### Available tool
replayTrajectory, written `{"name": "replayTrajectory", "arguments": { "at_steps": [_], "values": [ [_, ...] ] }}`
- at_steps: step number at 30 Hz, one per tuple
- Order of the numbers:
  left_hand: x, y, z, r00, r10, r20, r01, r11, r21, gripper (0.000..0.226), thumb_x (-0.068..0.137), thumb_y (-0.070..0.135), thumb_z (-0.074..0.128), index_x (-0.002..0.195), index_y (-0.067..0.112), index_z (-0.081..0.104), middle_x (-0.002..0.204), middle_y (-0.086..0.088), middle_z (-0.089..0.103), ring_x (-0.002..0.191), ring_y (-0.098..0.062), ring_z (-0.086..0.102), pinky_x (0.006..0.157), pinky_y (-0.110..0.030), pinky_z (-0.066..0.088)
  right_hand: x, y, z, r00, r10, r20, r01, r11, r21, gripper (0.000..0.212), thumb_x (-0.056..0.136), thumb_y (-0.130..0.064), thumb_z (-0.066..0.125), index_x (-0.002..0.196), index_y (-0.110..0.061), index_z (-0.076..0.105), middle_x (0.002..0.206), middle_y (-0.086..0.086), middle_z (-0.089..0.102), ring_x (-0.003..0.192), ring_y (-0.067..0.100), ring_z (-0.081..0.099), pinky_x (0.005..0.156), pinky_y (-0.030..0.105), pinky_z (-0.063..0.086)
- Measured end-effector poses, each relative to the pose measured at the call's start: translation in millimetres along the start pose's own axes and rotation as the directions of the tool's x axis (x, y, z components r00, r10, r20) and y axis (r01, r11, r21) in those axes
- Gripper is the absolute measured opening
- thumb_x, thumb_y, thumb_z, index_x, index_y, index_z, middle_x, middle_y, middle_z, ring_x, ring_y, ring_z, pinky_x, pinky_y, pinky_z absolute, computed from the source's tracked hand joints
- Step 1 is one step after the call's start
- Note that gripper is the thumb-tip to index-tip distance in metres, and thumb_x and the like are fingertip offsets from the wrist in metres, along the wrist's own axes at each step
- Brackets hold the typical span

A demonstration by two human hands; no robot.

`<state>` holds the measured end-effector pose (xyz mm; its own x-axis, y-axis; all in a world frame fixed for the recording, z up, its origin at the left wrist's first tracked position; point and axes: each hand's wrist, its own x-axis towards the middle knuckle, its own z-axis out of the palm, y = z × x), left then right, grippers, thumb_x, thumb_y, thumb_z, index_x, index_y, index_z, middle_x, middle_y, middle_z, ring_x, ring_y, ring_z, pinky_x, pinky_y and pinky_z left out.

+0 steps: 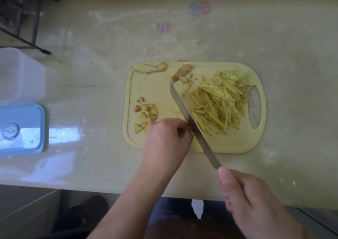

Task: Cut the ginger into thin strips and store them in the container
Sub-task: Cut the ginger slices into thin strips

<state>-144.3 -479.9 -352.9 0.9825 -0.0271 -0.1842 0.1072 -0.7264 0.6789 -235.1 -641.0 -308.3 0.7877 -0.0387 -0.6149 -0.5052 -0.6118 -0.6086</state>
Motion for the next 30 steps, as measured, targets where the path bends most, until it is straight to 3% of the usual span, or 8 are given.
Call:
{"name": "replayTrajectory", "arguments": {
  "at_steps": [4,9,14,19,25,30],
  "values": [
    [1,2,-1,1.0,-0.009,0.014,0.009,1.0,0.01,0.012,0.081,0.01,0.075,0.071,0.015,0.078,0.062,0.006,0.07,0.057,-0.01,0.066,0.058,-0.031,0.053,5,0,3,1.0,-0.001,0.02,0.001,1.0,-0.009,0.093,0.066,-0.096,0.004,0.059,-0.014,0.045,0.059,0.005,0.054,0.051,0.015,0.049,0.055,0.032,0.04],
    [0,-2,-1,1.0,-0.011,0.012,0.011,1.0,-0.021,0.01,0.079,0.007,0.072,0.072,0.011,0.077,0.064,-0.001,0.071,0.061,-0.017,0.067,0.062,-0.039,0.055,19,-3,5,1.0,-0.015,0.02,0.015,1.0,0.027,0.075,0.075,-0.085,0.012,0.056,-0.018,0.04,0.05,-0.004,0.047,0.046,0.008,0.044,0.051,0.031,0.038],
    [-1,1,-2,0.998,-0.058,-0.006,0.057,0.996,-0.07,0.014,0.077,0.004,0.074,0.073,0.015,0.08,0.068,0.007,0.072,0.064,-0.01,0.067,0.067,-0.027,0.052,11,0,3,1.0,-0.028,-0.007,0.028,0.998,0.055,0.077,0.079,-0.085,0.015,0.056,-0.015,0.039,0.05,0.004,0.046,0.046,0.012,0.043,0.054,0.038,0.041],
    [1,3,-3,0.992,-0.115,0.047,0.118,0.991,-0.06,0.01,0.081,0.01,0.076,0.08,0.019,0.082,0.067,0.01,0.073,0.062,-0.005,0.067,0.064,-0.021,0.052,2,0,5,1.0,-0.016,0.014,0.015,0.998,0.053,0.076,0.076,-0.086,0.015,0.056,-0.017,0.041,0.049,0.002,0.046,0.046,0.01,0.043,0.052,0.034,0.038],
    [3,3,-4,0.989,-0.138,0.062,0.142,0.987,-0.072,0.012,0.081,0.01,0.076,0.074,0.017,0.081,0.063,0.008,0.071,0.061,-0.011,0.066,0.061,-0.025,0.051,9,-1,9,1.0,-0.014,0.023,0.013,0.999,0.045,0.086,0.073,-0.092,0.009,0.057,-0.015,0.045,0.051,0.001,0.049,0.047,0.01,0.048,0.054,0.032,0.041],
    [1,3,-3,0.993,-0.111,0.034,0.113,0.991,-0.066,0.014,0.079,0.005,0.074,0.073,0.016,0.08,0.067,0.007,0.072,0.067,-0.009,0.067,0.066,-0.023,0.052,24,-4,7,0.999,0.002,0.044,-0.006,0.995,0.1,0.073,0.082,-0.082,0.014,0.056,-0.017,0.036,0.044,-0.002,0.036,0.042,0.008,0.035,0.049,0.033,0.035]
  ]
}}
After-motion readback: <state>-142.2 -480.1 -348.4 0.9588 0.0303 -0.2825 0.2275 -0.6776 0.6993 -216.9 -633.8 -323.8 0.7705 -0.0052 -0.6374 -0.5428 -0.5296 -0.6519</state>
